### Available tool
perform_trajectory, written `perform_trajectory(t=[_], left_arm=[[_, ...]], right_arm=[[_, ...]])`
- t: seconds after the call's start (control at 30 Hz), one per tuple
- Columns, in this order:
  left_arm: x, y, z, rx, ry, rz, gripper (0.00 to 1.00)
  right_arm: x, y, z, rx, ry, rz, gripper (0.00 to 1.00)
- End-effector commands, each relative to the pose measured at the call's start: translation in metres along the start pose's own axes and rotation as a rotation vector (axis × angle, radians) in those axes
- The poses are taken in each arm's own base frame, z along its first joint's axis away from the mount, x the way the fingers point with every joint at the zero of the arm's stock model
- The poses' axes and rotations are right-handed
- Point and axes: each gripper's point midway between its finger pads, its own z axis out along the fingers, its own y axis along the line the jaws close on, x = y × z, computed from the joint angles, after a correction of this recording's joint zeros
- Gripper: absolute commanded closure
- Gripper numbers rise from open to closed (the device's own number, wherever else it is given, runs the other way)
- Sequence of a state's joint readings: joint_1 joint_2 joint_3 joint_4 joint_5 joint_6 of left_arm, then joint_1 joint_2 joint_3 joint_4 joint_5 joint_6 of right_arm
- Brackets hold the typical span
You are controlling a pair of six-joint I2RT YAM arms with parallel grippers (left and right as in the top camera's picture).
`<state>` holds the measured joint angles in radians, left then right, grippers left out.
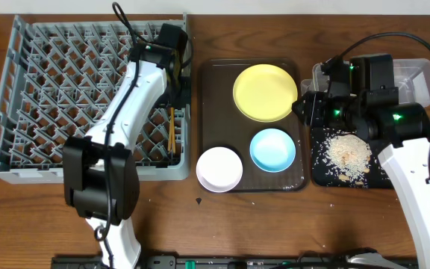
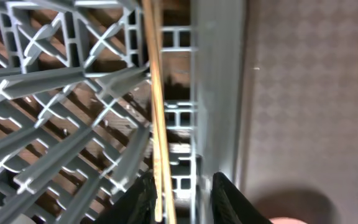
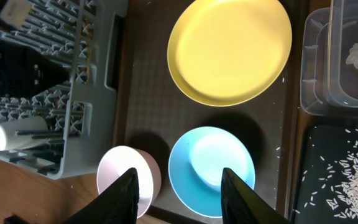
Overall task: Sort waste into correct bins and load items into the dishwasher
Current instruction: 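Place the second chopstick into the dish rack with the left gripper, then grasp the light-blue bowl with the left gripper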
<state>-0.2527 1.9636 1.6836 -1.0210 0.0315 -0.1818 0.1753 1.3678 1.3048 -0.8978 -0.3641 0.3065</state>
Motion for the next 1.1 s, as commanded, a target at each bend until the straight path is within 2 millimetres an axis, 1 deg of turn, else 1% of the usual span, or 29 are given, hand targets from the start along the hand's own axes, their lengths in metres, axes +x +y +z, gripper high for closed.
perform_trajectory(t=[0.0,0.07,0.1,0.2,0.23,0.3,0.37,0.47,0.53,0.57,0.63,0.7,0.73,0.77,0.8,0.87,0.97,1.0,1.07], left_arm=[[-0.008,-0.037,-0.056,0.167,-0.112,0.046,0.68],[-0.002,-0.056,-0.068,0.232,-0.119,0.077,0.67],[0.003,-0.068,-0.073,0.263,-0.117,0.099,0.66],[0.017,-0.098,-0.074,0.322,-0.092,0.189,0.61],[0.022,-0.105,-0.072,0.324,-0.082,0.208,0.59],[0.034,-0.12,-0.065,0.327,-0.054,0.25,0.54],[0.043,-0.134,-0.058,0.328,-0.031,0.299,0.5],[0.053,-0.151,-0.044,0.327,0.004,0.342,0.5],[0.059,-0.162,-0.031,0.326,0.025,0.367,0.49],[0.061,-0.167,-0.025,0.325,0.035,0.378,0.49],[0.067,-0.175,-0.011,0.319,0.061,0.401,0.49],[0.074,-0.181,0.003,0.315,0.092,0.422,0.49],[0.078,-0.186,0.009,0.324,0.113,0.434,0.49],[0.083,-0.19,0.015,0.334,0.132,0.439,0.49],[0.09,-0.196,0.025,0.345,0.163,0.451,0.49],[0.096,-0.2,0.039,0.337,0.19,0.463,0.49],[0.099,-0.202,0.056,0.33,0.212,0.465,0.5],[0.1,-0.203,0.063,0.326,0.221,0.465,0.54],[0.103,-0.204,0.07,0.328,0.237,0.465,0.61]], right_arm=[[0.0,0.004,0.0,-0.01,0.006,-0.008,0.59],[0.001,0.004,0.0,-0.008,0.01,-0.006,0.57],[0.002,0.004,0.0,-0.007,0.013,-0.005,0.53],[0.003,0.0,0.0,0.008,0.016,0.002,0.39],[0.003,-0.003,-0.001,0.019,0.018,0.01,0.38],[0.003,-0.019,-0.003,0.078,0.016,0.066,0.35],[0.003,-0.043,-0.009,0.155,0.007,0.144,0.34],[-0.001,-0.076,-0.022,0.221,-0.017,0.246,0.33],[-0.006,-0.099,-0.032,0.253,-0.048,0.308,0.32],[-0.008,-0.109,-0.037,0.267,-0.062,0.336,0.3],[-0.011,-0.127,-0.046,0.291,-0.089,0.384,0.24],[-0.011,-0.139,-0.052,0.308,-0.104,0.419,0.18],[-0.011,-0.143,-0.054,0.314,-0.109,0.431,0.13],[-0.011,-0.145,-0.055,0.316,-0.112,0.436,0.04],[-0.011,-0.146,-0.056,0.318,-0.112,0.438,0.01],[-0.011,-0.145,-0.056,0.318,-0.111,0.437,0.01],[-0.011,-0.145,-0.055,0.318,-0.11,0.437,0.01],[-0.011,-0.145,-0.055,0.318,-0.11,0.437,0.01],[-0.011,-0.145,-0.055,0.318,-0.11,0.437,0.01]])
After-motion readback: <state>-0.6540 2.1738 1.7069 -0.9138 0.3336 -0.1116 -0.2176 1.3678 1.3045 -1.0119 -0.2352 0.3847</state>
